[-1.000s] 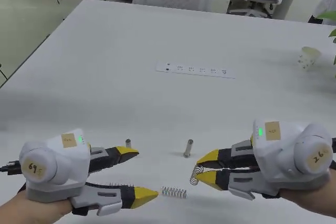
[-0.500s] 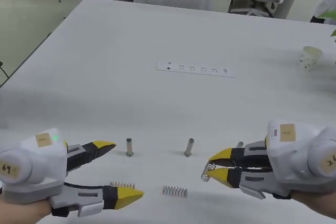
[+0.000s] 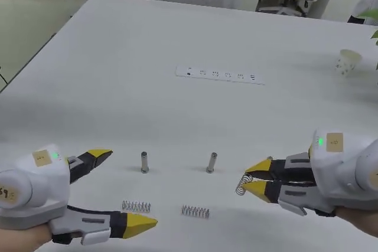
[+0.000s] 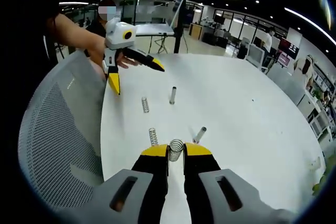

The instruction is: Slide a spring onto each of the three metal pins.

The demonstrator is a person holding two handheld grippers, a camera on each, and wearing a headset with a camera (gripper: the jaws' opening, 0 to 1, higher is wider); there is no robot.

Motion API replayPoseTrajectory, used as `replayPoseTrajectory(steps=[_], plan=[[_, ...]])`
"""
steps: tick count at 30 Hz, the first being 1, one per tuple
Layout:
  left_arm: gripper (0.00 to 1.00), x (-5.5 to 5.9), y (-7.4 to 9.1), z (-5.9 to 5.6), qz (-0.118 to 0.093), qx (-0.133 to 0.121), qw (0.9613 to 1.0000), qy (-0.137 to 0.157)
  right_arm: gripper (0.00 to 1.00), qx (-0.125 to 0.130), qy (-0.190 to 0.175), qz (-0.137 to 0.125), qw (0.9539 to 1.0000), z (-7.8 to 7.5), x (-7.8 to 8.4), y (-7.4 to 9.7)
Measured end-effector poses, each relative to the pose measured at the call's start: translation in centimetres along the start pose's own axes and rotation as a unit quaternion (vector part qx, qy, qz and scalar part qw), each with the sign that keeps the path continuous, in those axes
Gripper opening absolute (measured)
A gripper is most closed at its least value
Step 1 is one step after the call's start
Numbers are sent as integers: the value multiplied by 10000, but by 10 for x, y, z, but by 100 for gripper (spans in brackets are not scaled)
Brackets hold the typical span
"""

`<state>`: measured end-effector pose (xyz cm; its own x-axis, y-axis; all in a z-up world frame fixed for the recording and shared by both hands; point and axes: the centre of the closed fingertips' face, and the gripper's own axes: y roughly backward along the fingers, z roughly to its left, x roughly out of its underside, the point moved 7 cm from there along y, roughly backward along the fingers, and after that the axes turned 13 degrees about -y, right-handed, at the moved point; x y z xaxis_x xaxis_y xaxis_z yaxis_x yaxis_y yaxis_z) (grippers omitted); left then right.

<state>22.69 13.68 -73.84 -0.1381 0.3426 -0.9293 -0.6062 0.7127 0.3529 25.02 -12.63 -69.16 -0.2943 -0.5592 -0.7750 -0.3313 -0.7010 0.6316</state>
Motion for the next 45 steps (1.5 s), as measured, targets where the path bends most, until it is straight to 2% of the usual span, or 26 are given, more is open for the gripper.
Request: replayPoseTrajectory(steps=[9,26,37,45], plan=[[98,-2,1,4,-99,-39,9999,7,7,233,-91,30,9997,-18,4,9],[98,2,4,4,-51,-55,10000,46,7,747,-312,86,9967,-61,11,24],[98,5,8,6,-3,-137,9999,96,7,1040,-433,76,9936,-85,7,21],[98,5,11,10,6,-188,9998,114,7,1080,-622,88,9922,-92,12,17]])
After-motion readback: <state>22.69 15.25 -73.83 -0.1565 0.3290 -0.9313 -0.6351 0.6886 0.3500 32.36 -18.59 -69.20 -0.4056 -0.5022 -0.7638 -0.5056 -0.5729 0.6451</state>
